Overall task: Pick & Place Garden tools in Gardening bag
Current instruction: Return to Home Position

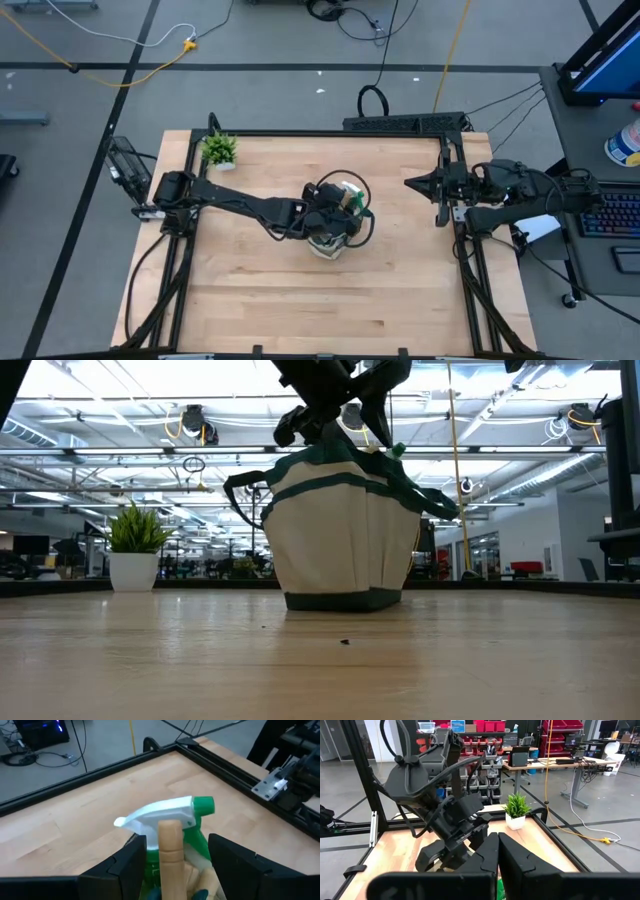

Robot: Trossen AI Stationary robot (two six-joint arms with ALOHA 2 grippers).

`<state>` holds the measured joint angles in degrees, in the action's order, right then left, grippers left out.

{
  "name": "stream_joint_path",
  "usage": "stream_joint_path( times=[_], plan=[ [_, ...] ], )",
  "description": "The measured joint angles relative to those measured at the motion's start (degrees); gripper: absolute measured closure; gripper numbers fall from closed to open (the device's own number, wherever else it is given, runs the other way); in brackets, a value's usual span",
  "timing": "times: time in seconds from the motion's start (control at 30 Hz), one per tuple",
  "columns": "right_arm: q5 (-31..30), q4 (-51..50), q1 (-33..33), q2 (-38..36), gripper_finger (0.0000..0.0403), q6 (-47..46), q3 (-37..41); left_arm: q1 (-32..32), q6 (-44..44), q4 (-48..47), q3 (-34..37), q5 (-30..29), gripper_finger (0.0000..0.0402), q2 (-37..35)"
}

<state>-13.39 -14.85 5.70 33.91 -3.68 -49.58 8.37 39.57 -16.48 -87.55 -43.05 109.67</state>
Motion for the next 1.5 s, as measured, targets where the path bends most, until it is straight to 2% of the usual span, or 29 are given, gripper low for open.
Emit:
stream_joint_path(
  times=[0.2,0.33,0.4,0.53,0.6,0.67,0.8,0.97,1.07,1.33,1.5],
  plan=[
    [0.0,0.0,0.0,0.0,0.0403,-0.1,0.0,0.1,0.0,0.3,0.0,-3.1,0.0183,-1.1],
    [0.0,0.0,0.0,0.0,0.0403,-0.1,0.0,0.2,-3.1,1.6,0.0,-6.5,0.0183,-6.2],
    [0.0,0.0,0.0,0.0,0.0403,-0.1,0.0,0.3,-6.0,1.4,-0.1,-4.7,0.0183,-9.1],
    [0.0,-0.7,0.0,-0.7,0.0403,0.8,0.0,0.1,-10.4,-5.7,-0.1,8.3,0.0183,-15.5],
    [0.2,-1.2,0.0,-1.4,0.0403,1.5,0.0,0.3,-10.4,-10.5,-0.1,13.0,0.0183,-17.9],
    [0.3,-2.6,0.0,-2.7,0.0403,1.5,0.0,1.0,-9.4,-14.4,0.0,14.1,0.0183,-19.5],
    [1.7,-7.1,0.0,-5.7,0.0403,1.0,0.0,3.1,-7.2,-17.5,2.6,9.6,0.0183,-22.0],
    [1.7,-12.4,0.0,-9.6,0.0403,-2.9,0.0,5.5,-3.1,-13.3,12.1,7.2,0.0183,-27.9],
    [1.7,-15.3,0.0,-11.4,0.0403,-4.2,0.0,6.4,-2.9,-5.6,20.0,7.5,0.0183,-32.5],
    [1.6,-20.9,0.0,-13.0,0.0403,-8.4,0.0,6.1,-6.2,11.6,39.2,14.2,0.0183,-44.6],
    [1.6,-20.3,0.0,-12.6,0.0403,-9.1,0.0,5.8,-6.8,14.0,48.0,15.0,0.0183,-52.7]
  ],
)
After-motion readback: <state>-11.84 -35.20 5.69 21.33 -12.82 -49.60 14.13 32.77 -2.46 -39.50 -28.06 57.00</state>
